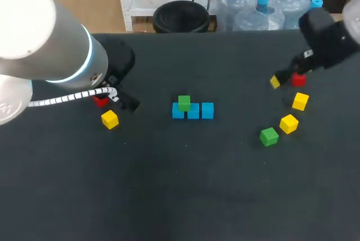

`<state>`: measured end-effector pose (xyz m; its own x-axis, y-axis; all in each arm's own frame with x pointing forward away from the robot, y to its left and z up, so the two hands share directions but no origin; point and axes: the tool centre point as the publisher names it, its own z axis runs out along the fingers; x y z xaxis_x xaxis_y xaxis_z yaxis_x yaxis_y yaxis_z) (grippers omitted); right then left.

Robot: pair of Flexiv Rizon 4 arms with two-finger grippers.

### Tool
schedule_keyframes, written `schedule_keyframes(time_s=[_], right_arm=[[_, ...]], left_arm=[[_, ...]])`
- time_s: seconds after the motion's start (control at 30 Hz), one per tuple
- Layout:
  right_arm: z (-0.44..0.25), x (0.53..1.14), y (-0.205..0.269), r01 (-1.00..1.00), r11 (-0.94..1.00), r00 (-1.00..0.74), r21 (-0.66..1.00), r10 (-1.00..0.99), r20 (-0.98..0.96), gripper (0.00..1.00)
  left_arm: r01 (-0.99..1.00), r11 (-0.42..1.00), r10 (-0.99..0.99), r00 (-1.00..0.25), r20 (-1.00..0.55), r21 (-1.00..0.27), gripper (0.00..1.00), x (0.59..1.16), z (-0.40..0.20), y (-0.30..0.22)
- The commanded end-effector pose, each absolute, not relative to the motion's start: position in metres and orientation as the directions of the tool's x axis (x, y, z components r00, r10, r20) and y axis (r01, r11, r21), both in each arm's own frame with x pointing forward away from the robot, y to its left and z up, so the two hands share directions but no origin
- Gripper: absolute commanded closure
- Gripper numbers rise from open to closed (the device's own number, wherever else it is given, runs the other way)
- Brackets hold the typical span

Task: Place the blue cubes, place green cubes on the blue cubes, place the yellow cubes on the green cubes, then place the red cubes on the yellow cubes, and place purple cube on the red cubes.

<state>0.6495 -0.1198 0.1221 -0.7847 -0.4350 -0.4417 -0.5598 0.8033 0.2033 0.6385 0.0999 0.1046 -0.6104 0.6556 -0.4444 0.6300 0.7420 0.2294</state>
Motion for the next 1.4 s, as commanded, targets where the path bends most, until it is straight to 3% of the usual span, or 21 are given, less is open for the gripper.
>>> schedule_keyframes(time_s=[0.03, 0.5, 0.93, 1.4], right_arm=[[0.111, 0.644, -0.107, -0.518, 0.825, -0.824, 0.226, -0.410, -0.391, 0.00], [0.083, 0.595, -0.076, -0.511, 0.857, -0.844, 0.067, -0.485, -0.230, 0.00], [0.044, 0.587, -0.092, -0.383, 0.913, -0.907, 0.139, -0.343, -0.244, 0.00], [0.022, 0.584, -0.077, -0.408, 0.900, -0.907, 0.155, -0.381, -0.177, 0.00]], left_arm=[[0.631, 0.741, 0.656, -0.609, -0.446, 0.228, 0.00, 0.639, 0.105, 0.101], [0.631, 0.741, 0.656, -0.609, -0.446, 0.228, 0.00, 0.639, 0.105, 0.101], [0.631, 0.741, 0.656, -0.609, -0.446, 0.228, 0.00, 0.639, 0.105, 0.101], [0.631, 0.741, 0.656, -0.609, -0.446, 0.228, 0.00, 0.639, 0.105, 0.101]])
